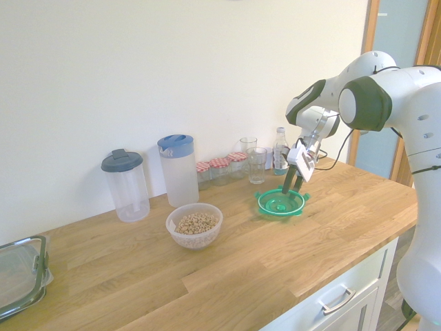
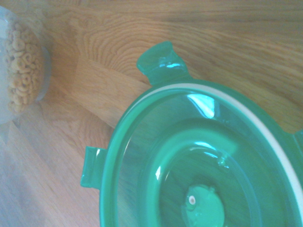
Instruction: Cover the lid of food container
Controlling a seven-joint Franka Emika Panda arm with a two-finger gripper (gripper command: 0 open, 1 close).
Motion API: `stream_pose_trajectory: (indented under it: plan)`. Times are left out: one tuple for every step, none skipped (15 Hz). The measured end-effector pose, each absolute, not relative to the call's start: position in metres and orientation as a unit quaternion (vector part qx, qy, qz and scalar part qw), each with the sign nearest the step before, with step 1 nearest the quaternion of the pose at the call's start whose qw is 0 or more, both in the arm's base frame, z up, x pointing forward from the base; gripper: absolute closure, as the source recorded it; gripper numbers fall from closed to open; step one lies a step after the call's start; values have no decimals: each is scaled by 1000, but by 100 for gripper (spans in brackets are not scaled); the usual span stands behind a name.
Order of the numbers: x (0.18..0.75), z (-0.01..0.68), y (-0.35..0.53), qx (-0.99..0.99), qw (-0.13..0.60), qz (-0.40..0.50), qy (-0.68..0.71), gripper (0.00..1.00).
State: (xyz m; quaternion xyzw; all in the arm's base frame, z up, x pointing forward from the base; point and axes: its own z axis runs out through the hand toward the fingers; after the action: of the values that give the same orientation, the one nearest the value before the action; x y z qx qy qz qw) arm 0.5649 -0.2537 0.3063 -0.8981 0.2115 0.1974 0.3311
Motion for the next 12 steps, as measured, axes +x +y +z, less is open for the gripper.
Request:
stream_pose_trajectory:
  plan:
    - [565,305,-253,-899,330,197,212,100]
    - [565,304,-251,-899,329,195,212,100]
    - [565,302,-250,-900,329,193,212,100]
    - [565,301,-249,-900,328,193,212,100]
    - [565,300,-248,-901,327,192,213,100]
    - [564,298,-248,-901,326,192,213,100]
    - [564,296,-248,-900,326,193,214,100]
    - [564,295,-249,-901,324,191,216,100]
    - [564,294,-249,-901,321,191,220,100]
    - [563,293,-250,-901,318,193,225,100]
    - [563,292,-250,-899,315,197,232,100]
    - [563,291,-250,-897,313,201,240,100]
